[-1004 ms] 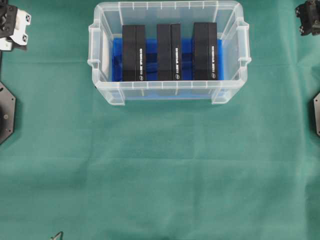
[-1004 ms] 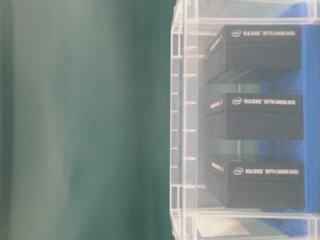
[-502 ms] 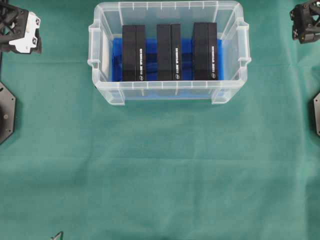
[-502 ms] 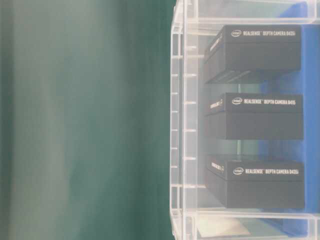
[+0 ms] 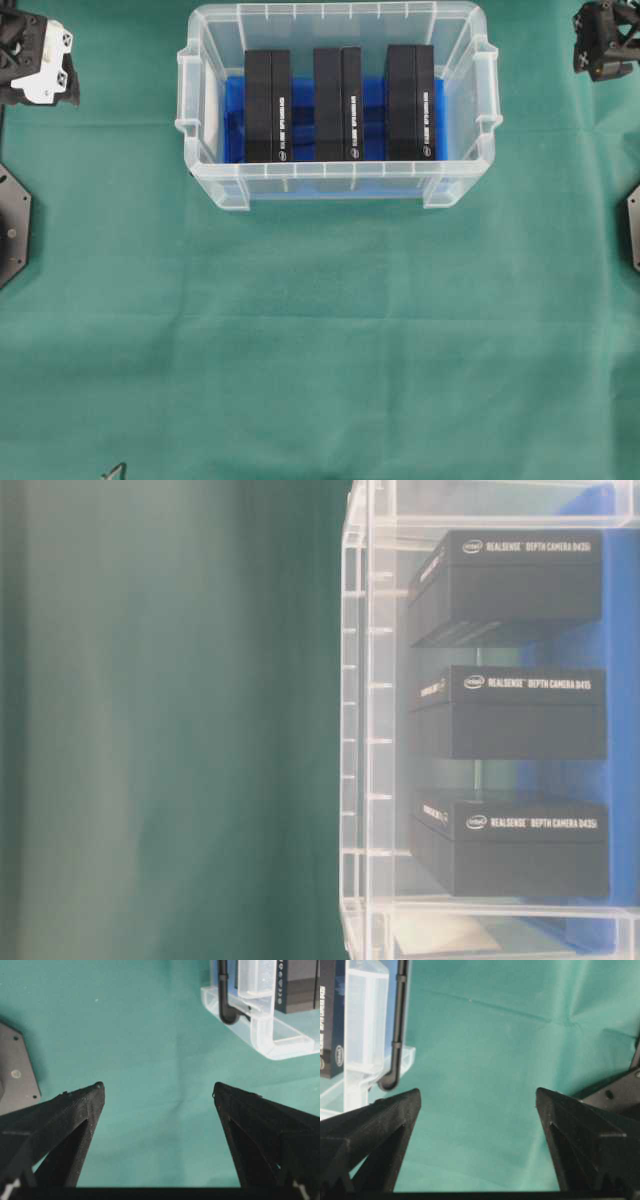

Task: Take the box out of the case with both arms.
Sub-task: 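Raise both arms and move grippers over the bin, then open both grippers above the left and right black boxes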

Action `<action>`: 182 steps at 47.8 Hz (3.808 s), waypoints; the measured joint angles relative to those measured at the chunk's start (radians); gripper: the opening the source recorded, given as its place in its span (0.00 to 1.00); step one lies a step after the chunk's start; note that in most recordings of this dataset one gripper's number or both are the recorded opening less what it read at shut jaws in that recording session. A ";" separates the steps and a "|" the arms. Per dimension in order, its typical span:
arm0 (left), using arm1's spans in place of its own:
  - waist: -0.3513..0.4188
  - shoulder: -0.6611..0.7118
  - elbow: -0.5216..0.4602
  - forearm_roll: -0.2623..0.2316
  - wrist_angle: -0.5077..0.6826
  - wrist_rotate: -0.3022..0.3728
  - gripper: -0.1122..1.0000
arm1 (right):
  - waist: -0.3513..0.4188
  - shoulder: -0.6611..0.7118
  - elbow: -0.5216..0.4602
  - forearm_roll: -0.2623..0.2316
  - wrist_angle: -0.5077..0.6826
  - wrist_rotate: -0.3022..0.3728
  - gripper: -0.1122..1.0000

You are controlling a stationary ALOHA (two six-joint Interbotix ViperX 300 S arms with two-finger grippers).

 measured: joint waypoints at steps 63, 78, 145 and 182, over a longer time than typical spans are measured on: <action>-0.034 0.638 -0.549 0.003 0.141 -0.040 0.85 | 0.095 0.546 -0.442 0.031 -0.092 0.006 0.96; -0.034 0.690 -0.591 0.002 0.140 -0.032 0.85 | 0.097 0.569 -0.465 0.029 -0.094 0.006 0.96; -0.035 0.755 -0.609 0.003 0.044 0.000 0.85 | 0.098 0.572 -0.471 0.031 -0.091 0.006 0.96; -0.034 0.753 -0.611 0.005 0.040 0.009 0.85 | 0.098 0.572 -0.472 0.032 -0.084 0.006 0.96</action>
